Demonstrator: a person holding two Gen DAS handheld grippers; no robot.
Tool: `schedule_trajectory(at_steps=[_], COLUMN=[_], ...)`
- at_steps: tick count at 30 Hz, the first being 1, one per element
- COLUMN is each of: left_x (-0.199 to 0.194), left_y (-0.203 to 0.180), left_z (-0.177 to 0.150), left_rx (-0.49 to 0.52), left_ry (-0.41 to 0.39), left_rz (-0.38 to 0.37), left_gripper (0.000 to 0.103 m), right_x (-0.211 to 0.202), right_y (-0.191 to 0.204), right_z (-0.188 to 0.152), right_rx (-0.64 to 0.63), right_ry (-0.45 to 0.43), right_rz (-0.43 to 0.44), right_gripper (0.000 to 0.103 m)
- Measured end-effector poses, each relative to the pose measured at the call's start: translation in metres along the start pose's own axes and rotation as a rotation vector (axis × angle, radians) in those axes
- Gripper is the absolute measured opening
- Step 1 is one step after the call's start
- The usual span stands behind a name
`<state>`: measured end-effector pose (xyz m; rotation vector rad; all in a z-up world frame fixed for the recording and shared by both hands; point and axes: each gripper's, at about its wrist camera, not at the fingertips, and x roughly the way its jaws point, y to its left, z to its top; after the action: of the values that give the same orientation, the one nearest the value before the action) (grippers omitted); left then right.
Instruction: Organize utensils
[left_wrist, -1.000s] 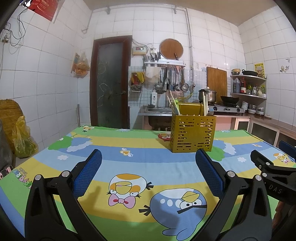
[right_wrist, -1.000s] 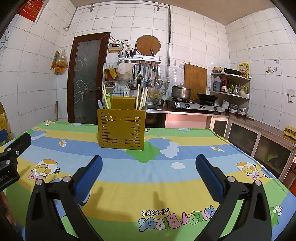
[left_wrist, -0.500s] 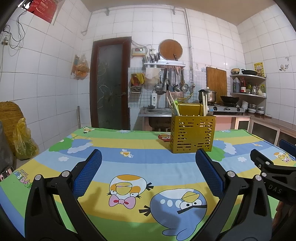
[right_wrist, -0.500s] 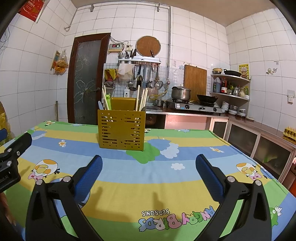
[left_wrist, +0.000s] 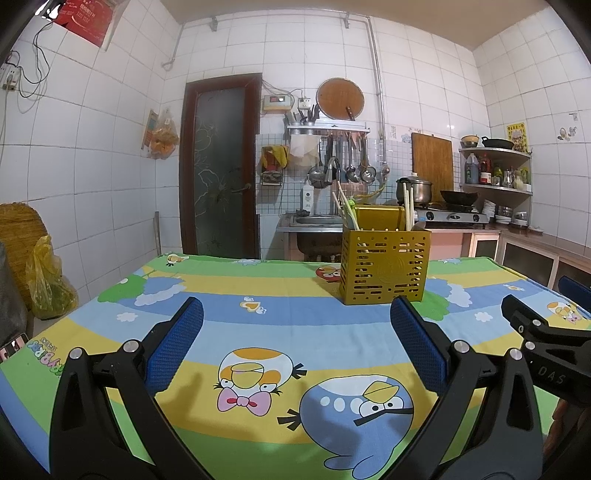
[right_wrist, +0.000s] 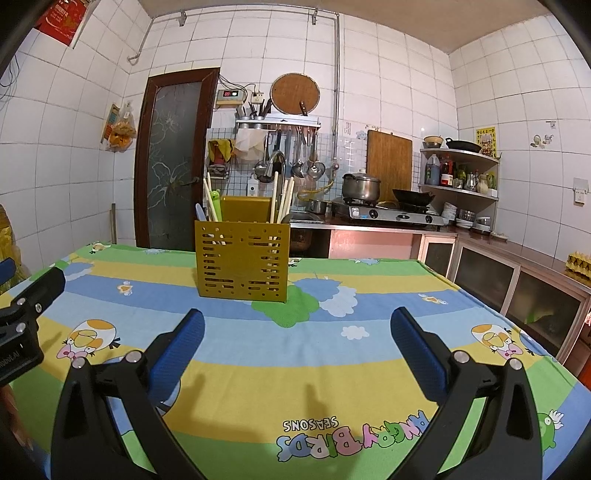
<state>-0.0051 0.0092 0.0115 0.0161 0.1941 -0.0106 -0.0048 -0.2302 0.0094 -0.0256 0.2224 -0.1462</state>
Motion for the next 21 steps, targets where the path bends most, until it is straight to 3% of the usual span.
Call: schedule_trajectory(at_steps=[21], left_x=[-0.003], left_y=[-0.0003], left_z=[-0.0021], left_rx=[-0.01], left_ry=[-0.01], left_rz=[0.012], left_gripper=[0.098], right_x=[-0.0004], right_y=[-0.0017], right_z=[0.0016], right_rx=[0.009], right_ry=[-0.007], right_rz=[-0.012], right_gripper=[0.098])
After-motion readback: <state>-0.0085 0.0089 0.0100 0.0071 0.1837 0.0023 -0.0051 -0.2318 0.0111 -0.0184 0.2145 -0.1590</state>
